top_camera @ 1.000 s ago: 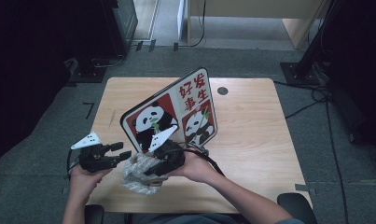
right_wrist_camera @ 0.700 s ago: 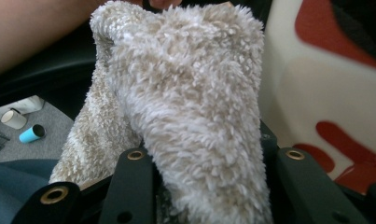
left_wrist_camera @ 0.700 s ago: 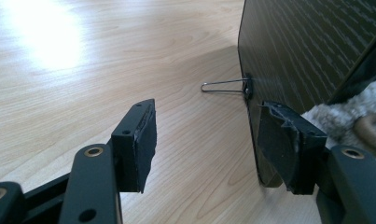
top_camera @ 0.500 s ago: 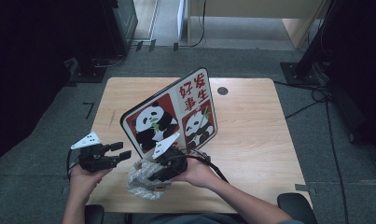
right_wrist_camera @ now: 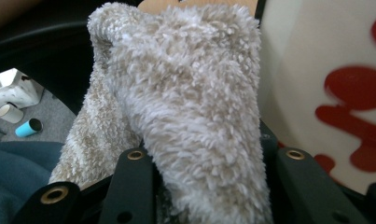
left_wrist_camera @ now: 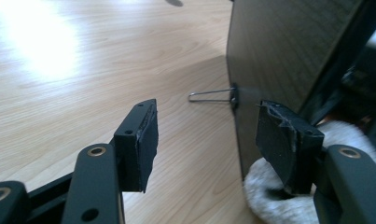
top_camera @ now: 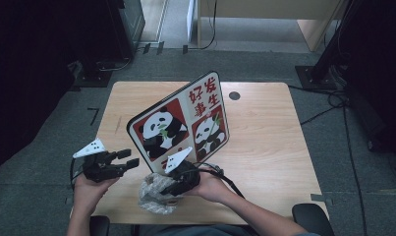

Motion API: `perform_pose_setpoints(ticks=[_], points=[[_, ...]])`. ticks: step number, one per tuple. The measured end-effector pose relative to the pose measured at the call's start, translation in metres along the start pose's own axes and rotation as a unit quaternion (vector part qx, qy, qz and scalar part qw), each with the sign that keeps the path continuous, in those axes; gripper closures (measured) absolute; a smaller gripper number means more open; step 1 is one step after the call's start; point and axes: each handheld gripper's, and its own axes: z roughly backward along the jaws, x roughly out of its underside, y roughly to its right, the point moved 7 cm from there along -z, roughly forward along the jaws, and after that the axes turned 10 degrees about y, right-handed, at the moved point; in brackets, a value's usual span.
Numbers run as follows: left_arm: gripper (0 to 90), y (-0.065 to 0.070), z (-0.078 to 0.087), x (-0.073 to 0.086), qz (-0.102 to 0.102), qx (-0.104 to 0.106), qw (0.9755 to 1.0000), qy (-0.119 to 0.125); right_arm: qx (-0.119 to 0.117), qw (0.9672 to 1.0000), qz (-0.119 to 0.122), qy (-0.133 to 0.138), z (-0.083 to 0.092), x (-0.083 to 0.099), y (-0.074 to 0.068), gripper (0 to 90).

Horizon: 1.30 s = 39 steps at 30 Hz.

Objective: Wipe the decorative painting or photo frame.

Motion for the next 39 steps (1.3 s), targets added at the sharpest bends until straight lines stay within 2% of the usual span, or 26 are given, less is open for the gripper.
perform_pose_setpoints(ticks=[2,5,8,14,20,29,35,39], points=[[41.9,0.003,0.001,-0.002,0.002,0.004,1.0,0.005,0.001,1.0,0.001,-0.002,-0.001,0.004,0.001,63.6],[48.1,0.01,0.005,-0.01,-0.007,0.009,0.9995,0.029,-0.001,1.0,0.001,0.0,-0.002,0.01,0.001,63.6],[49.7,0.016,0.007,-0.015,-0.013,0.019,0.9989,0.041,-0.001,1.0,0.0,-0.004,-0.003,0.014,0.001,63.6],[49.8,0.024,0.001,-0.013,-0.015,0.031,0.9993,0.017,-0.003,1.0,-0.003,-0.009,-0.001,0.018,0.002,63.6],[48.5,0.025,0.0,-0.011,-0.016,0.032,0.9993,0.007,-0.004,0.9999,-0.009,-0.012,0.004,0.022,0.002,63.6],[49.3,0.029,0.0,-0.012,-0.017,0.037,0.9992,0.008,-0.003,0.9999,-0.011,-0.01,0.014,0.024,0.0,63.7],[48.7,0.031,-0.002,-0.01,-0.016,0.051,0.9985,-0.007,-0.005,0.9996,-0.027,-0.003,0.027,0.021,-0.001,64.0],[49.1,0.033,-0.003,-0.01,-0.017,0.055,0.9983,-0.007,-0.001,0.9993,-0.036,-0.008,0.034,0.022,0.004,64.1]])
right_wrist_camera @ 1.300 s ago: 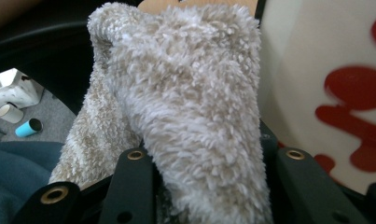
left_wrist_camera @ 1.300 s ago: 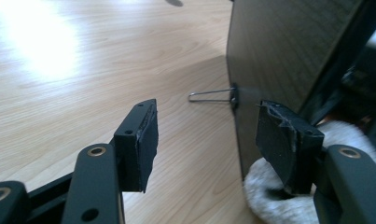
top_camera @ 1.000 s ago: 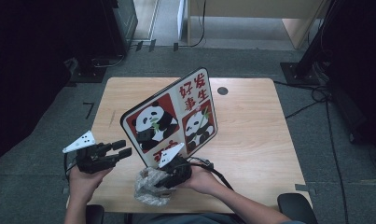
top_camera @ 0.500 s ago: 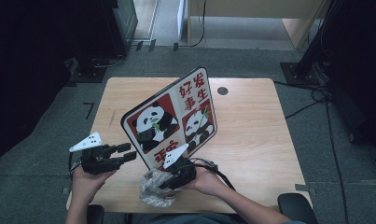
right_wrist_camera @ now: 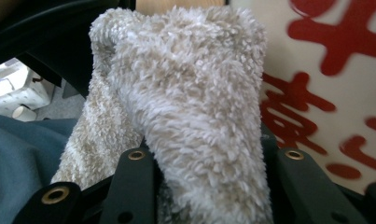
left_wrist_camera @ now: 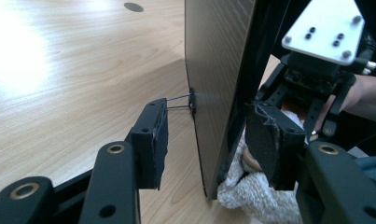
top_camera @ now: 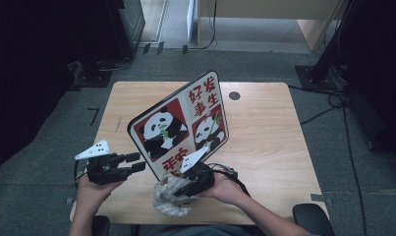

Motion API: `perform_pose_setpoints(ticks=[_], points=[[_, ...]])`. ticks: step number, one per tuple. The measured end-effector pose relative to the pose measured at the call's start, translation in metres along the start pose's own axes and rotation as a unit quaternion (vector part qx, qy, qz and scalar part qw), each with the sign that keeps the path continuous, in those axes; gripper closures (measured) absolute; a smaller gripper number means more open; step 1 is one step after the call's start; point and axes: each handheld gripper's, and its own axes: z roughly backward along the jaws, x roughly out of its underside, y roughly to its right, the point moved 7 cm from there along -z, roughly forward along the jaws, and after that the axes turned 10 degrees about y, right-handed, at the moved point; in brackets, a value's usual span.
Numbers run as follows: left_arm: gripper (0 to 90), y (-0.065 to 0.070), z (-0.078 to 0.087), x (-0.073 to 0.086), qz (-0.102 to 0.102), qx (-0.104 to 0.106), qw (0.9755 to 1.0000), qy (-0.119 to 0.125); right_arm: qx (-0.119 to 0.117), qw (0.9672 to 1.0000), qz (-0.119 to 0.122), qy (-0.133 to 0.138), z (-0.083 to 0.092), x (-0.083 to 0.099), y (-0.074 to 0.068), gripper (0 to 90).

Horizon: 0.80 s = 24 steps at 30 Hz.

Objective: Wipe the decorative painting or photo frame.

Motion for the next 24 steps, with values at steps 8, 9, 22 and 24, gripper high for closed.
perform_pose_setpoints(ticks=[8,9,22,24], points=[[50.6,0.004,0.0,-0.003,-0.004,0.006,0.9999,0.013,-0.001,0.9998,0.002,0.022,0.027,-0.026,-0.004,64.8],[51.7,0.004,0.0,-0.003,-0.005,0.006,0.9999,0.014,0.002,0.9996,0.006,0.028,0.032,-0.031,-0.004,64.9],[59.9,0.011,-0.012,-0.004,-0.007,0.006,0.9998,0.016,0.03,0.9972,0.023,0.064,0.08,-0.098,-0.002,64.8],[60.1,0.011,-0.014,-0.003,-0.008,0.005,0.9999,0.013,0.034,0.9969,0.024,0.066,0.085,-0.112,-0.002,64.8]])
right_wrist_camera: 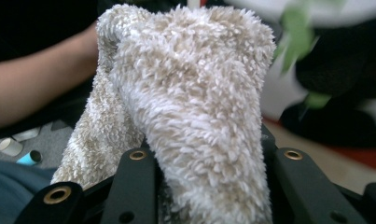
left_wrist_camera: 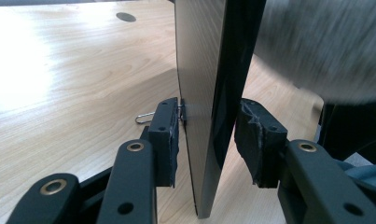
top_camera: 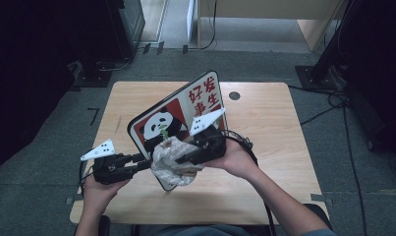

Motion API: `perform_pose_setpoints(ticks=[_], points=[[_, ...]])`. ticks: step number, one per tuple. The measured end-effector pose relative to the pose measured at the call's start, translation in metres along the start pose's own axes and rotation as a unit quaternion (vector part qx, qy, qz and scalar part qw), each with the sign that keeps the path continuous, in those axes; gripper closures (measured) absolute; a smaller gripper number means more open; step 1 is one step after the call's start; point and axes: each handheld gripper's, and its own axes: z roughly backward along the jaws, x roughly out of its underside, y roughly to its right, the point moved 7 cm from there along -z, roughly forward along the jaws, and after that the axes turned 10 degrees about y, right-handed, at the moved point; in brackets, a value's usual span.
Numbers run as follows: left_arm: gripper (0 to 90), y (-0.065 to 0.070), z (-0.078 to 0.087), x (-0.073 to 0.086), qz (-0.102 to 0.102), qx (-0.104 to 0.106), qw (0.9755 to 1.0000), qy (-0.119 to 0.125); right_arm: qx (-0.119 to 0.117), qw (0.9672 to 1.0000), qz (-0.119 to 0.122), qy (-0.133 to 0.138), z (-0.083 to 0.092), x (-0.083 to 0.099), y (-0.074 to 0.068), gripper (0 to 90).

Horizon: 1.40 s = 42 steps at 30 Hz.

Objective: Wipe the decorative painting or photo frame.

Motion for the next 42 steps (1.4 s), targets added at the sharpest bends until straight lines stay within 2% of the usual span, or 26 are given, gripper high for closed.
perform_pose_setpoints(ticks=[6,11,15,18,23,27,31,35,42], points=[[63.3,0.0,-0.002,0.0,0.006,-0.003,1.0,0.003,0.004,0.9991,0.037,0.021,0.009,-0.057,-0.008,64.8],[65.8,0.001,-0.003,0.0,-0.003,-0.005,1.0,0.006,0.014,0.9975,0.064,0.026,0.009,-0.098,-0.011,64.7],[68.9,0.002,-0.005,0.0,-0.011,-0.005,0.9999,0.008,0.022,0.9962,0.08,0.026,0.003,-0.126,-0.01,64.7],[68.6,0.002,-0.006,0.001,-0.007,-0.004,1.0,0.005,0.028,0.9956,0.085,0.026,-0.003,-0.143,-0.009,64.5],[70.1,0.003,-0.007,0.0,-0.012,-0.003,0.9999,0.007,0.031,0.9951,0.091,0.023,-0.023,-0.168,-0.007,64.4],[71.3,0.003,-0.01,0.001,-0.017,-0.004,0.9998,0.004,0.029,0.9956,0.087,0.017,-0.044,-0.175,-0.004,64.2],[72.1,0.004,-0.013,0.002,-0.017,-0.001,0.9998,0.002,0.027,0.9966,0.078,-0.003,-0.062,-0.167,0.001,63.6],[74.3,0.005,-0.018,0.005,-0.02,-0.004,0.9998,-0.006,0.024,0.9975,0.066,-0.001,-0.066,-0.16,0.005,63.7],[75.6,0.006,-0.022,0.007,-0.027,-0.01,0.9994,-0.019,0.024,0.998,0.059,0.007,-0.063,-0.155,0.01,61.5]])
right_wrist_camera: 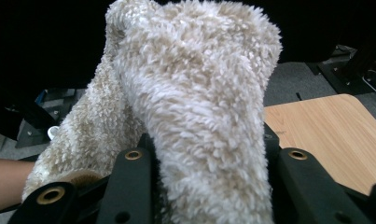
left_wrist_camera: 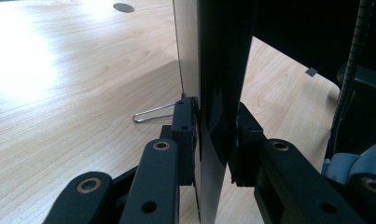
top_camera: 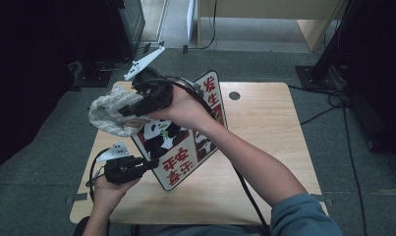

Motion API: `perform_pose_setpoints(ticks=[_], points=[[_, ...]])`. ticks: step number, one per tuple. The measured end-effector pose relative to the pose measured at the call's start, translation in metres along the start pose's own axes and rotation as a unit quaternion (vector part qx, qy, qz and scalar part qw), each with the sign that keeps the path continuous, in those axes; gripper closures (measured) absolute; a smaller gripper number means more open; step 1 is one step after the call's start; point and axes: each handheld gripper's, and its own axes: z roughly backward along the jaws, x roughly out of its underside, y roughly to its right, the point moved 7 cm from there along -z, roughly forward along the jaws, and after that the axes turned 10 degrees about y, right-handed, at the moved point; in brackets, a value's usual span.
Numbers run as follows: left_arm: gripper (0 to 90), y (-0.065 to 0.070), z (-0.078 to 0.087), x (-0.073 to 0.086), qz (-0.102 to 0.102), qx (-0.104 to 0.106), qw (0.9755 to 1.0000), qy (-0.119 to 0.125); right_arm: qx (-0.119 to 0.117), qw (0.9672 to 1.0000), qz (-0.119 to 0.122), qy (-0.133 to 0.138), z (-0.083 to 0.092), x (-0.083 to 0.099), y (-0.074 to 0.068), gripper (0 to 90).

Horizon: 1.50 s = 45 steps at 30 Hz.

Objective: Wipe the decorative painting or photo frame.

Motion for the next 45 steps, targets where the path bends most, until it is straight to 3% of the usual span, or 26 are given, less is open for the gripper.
perform_pose_setpoints(ticks=[14,45], points=[[76.8,-0.001,0.0,0.0,0.001,-0.002,1.0,0.0,0.002,1.0,-0.003,0.008,0.004,0.003,0.005,60.2],[76.3,-0.001,0.001,0.002,0.004,-0.002,1.0,-0.002,0.027,0.9987,-0.037,0.024,0.033,0.015,0.039,57.4]])
